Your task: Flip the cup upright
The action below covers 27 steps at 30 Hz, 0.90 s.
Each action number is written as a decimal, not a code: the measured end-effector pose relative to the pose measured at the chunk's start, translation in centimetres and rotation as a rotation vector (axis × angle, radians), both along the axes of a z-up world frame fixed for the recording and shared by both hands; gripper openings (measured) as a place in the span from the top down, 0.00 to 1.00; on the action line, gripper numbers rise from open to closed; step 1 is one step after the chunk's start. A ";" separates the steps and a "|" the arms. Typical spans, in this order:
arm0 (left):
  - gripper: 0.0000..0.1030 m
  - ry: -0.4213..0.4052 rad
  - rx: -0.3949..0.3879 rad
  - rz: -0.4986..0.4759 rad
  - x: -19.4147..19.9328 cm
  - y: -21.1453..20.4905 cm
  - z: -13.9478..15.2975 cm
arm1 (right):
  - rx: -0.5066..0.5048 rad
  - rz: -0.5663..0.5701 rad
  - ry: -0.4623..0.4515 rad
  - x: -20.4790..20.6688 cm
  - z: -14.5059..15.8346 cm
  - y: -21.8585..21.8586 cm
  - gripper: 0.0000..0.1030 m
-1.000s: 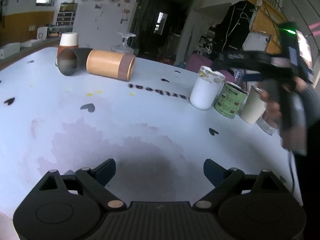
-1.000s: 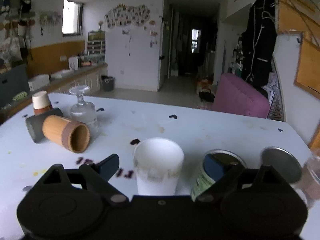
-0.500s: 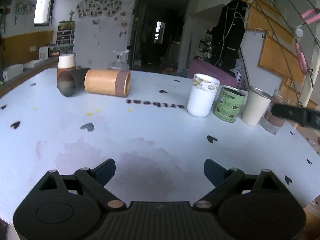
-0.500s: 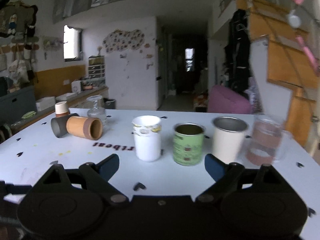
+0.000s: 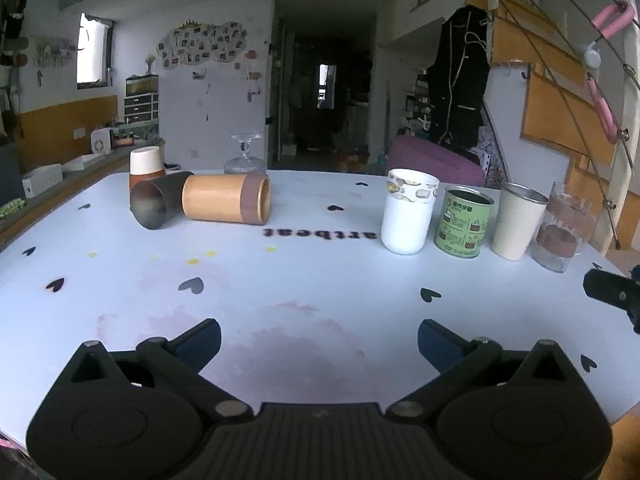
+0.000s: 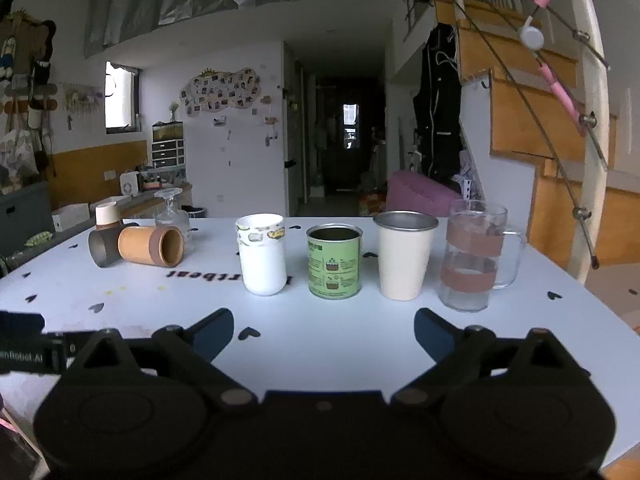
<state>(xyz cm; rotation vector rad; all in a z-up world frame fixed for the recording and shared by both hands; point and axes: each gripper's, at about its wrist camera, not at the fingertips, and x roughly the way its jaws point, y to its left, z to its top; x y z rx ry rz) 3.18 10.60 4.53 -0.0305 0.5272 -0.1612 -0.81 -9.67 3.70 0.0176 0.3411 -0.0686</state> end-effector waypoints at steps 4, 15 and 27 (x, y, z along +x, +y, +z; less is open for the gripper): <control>0.00 -0.022 0.014 -0.009 -0.3 -0.3 0.3 | -0.024 -0.002 -0.001 -0.6 -0.2 0.3 0.00; 0.00 -0.060 0.026 -0.026 -1.2 -0.6 0.7 | -0.016 0.000 0.017 -0.6 -0.7 0.5 0.00; 0.00 -0.062 0.025 -0.024 -1.2 -0.6 0.8 | -0.017 -0.005 0.022 -0.6 -0.8 0.5 0.00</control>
